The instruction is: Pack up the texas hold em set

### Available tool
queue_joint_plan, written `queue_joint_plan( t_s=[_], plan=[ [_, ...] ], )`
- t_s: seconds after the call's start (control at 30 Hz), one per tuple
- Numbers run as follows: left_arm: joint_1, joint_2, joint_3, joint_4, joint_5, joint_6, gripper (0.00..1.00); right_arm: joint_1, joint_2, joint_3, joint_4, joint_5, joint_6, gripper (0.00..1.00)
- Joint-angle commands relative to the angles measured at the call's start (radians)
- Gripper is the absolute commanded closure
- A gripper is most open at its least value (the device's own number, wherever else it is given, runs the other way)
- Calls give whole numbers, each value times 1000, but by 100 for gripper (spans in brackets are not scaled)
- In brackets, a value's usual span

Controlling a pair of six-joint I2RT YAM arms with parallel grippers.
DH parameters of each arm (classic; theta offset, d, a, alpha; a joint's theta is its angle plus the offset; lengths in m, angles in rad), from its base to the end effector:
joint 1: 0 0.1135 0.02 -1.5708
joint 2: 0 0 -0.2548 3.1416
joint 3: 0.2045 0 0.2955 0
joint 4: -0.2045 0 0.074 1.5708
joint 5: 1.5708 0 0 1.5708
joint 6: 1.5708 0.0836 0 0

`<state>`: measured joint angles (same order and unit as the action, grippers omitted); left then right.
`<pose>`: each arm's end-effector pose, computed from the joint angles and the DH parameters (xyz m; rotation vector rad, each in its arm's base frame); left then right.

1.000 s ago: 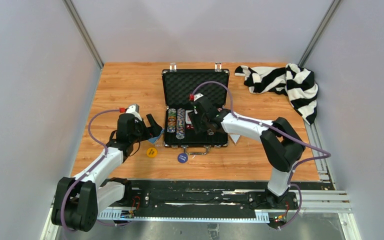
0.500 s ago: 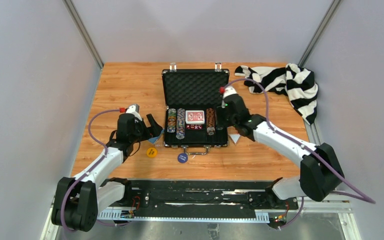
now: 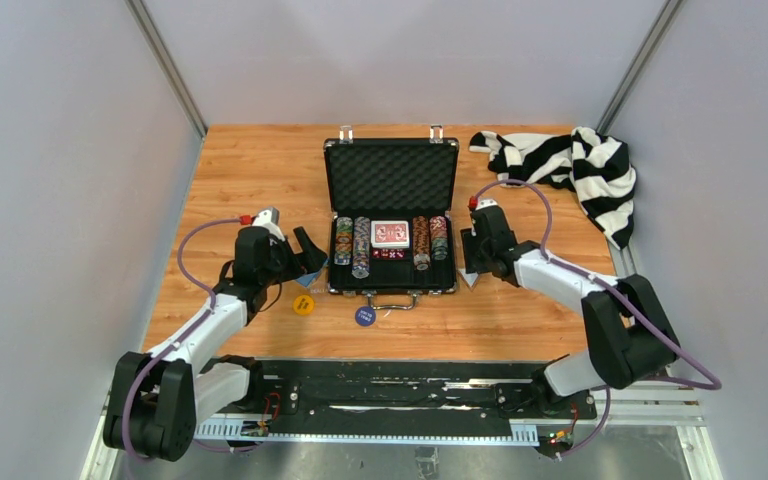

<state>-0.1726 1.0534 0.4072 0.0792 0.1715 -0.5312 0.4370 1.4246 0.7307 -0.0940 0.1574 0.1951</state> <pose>0.2862 -0.0644 0.1246 -0.2883 2.1686 -0.5897 0.3264 0.1380 0.1157 -0.2075 2.3406 0.1252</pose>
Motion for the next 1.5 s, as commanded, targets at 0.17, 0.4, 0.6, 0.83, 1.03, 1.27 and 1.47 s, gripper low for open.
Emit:
queue_joint_plan(
  t_s=[0.17, 0.4, 0.6, 0.83, 1.03, 1.27, 1.47],
  plan=[
    [-5, 23, -11, 42, 26, -5, 4, -29, 75, -6, 41, 17, 12, 57],
    [-5, 37, -11, 53, 40, -12, 4, -41, 106, -8, 62, -10, 19, 61],
    [-5, 43, -10, 54, 39, -9, 4, -43, 109, -8, 65, -13, 22, 70],
    [-5, 48, -11, 54, 40, -10, 4, -41, 43, -7, 53, -27, 33, 80],
    [-5, 45, -11, 54, 40, -11, 4, -34, -97, 17, -6, -48, 34, 81],
    [-5, 39, -10, 53, 44, -16, 4, 73, -127, 89, -6, -41, 68, 85],
    [-5, 30, -13, 53, 46, -18, 4, 245, 28, 262, -67, 35, 62, 84]
  ],
)
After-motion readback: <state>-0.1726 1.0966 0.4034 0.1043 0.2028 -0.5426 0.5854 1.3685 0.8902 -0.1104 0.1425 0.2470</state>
